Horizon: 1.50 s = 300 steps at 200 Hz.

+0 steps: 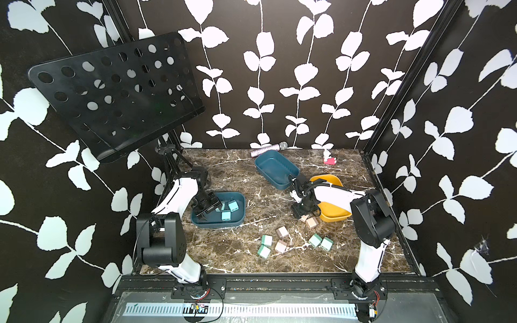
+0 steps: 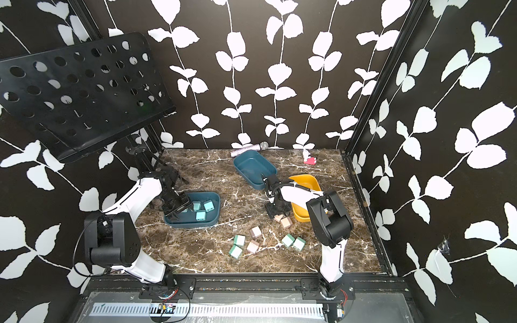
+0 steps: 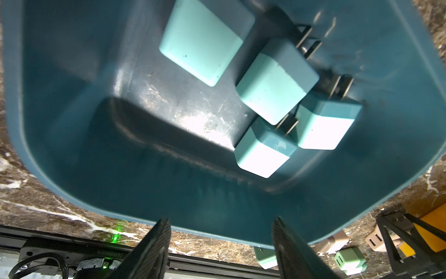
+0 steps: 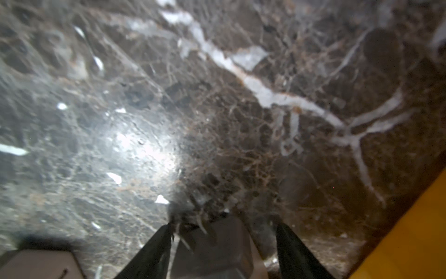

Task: Place the plugs by color into the storage box
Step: Pick up the plug from the center of the board.

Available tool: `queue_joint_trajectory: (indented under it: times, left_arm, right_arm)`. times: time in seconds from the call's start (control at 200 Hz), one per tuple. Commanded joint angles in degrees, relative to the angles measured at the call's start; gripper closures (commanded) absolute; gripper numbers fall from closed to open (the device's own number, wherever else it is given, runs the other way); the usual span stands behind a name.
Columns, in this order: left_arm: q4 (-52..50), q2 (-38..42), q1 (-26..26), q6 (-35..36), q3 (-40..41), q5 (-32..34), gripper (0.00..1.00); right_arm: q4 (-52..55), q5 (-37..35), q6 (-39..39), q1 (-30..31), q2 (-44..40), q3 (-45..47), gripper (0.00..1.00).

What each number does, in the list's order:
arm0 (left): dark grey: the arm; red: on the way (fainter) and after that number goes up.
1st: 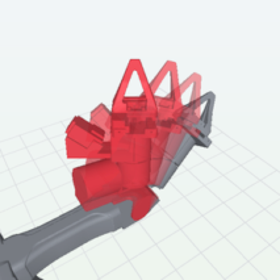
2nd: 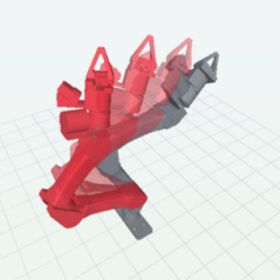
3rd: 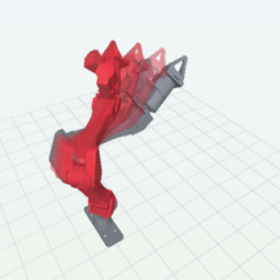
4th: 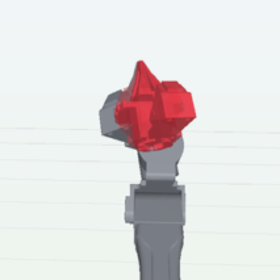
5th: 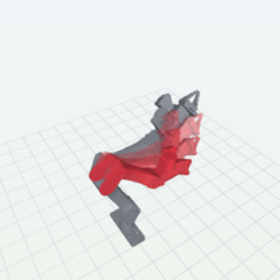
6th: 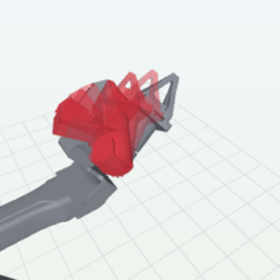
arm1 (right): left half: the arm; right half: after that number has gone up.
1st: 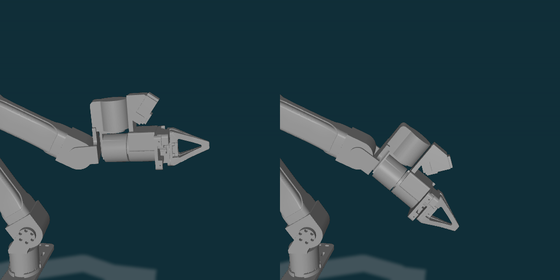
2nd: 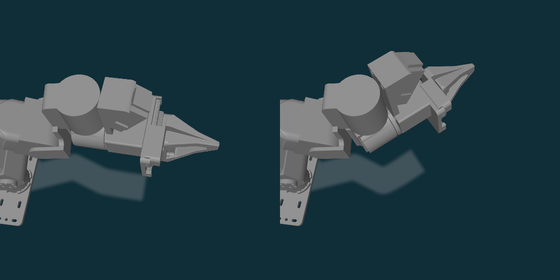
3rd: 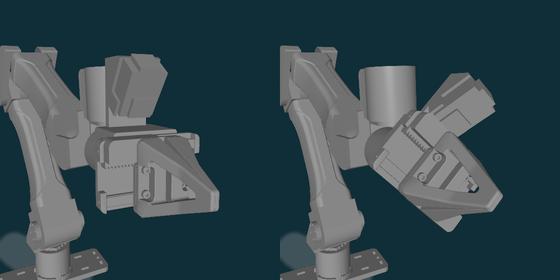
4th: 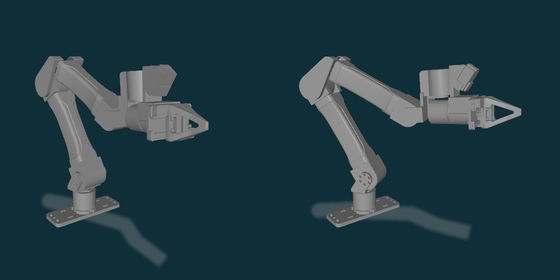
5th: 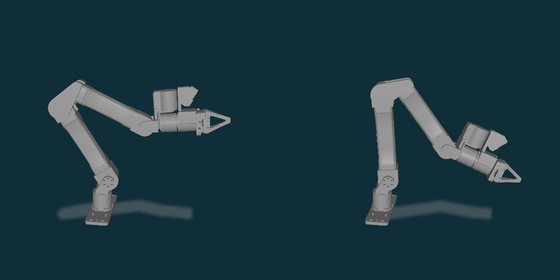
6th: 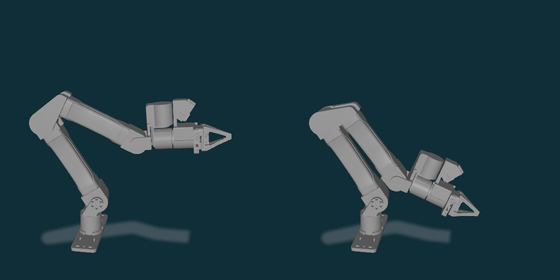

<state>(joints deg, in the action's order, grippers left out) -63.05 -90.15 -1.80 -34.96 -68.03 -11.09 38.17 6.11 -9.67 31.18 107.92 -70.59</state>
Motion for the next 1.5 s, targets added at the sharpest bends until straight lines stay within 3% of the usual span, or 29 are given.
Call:
queue_joint_trajectory:
  times: [0.0, 0.23, 0.48, 0.675, 0.855, 1.056, 1.241, 1.496]
  left_arm:
    - [-0.6, 0.5, -0.1, 0.1, 0.6, 0.5, 0.31]
    - [0.8, 0.1, -0.1, -0.7, 1.4, 0.2, 0.31]
    - [1.8, -0.8, -0.5, -1.3, 1.0, -0.1, 0.31]
    - [2.0, -1.1, -1.2, -1.9, 1.0, 0.0, 0.32]
    - [2.2, -1.3, -1.5, -2.2, 1.0, 0.1, 0.32]
    - [2.4, -2.2, -2.0, -2.4, 0.5, 0.1, 0.32]
    - [2.6, -3.3, -2.5, -2.7, -0.7, 0.1, 0.32]
    - [2.6, -3.9, -2.8, -2.9, -1.5, 0.1, 0.32]
  right_arm:
    - [-2.0, 4.9, -7.3, 0.7, -0.6, 2.7, 0.35]
    - [-1.8, 5.7, -11.2, 2.3, -1.7, 2.9, 0.36]
    - [3.3, 2.2, -9.4, 2.1, -4.5, 0.8, 0.22]
    - [3.1, 3.4, -8.2, 2.2, -3.3, 1.3, 0.21]
    - [1.7, 4.6, -8.2, 2.3, -2.4, 2.7, 0.33]
    - [0.7, 6.2, -9.7, 2.7, -2.7, 3.5, 0.55]
    - [3.4, 5.3, -10.4, 2.2, -4.6, 0.1, 0.59]
    - [12.7, 3.7, -8.1, -3.5, -5.0, -16.8, 0.6]
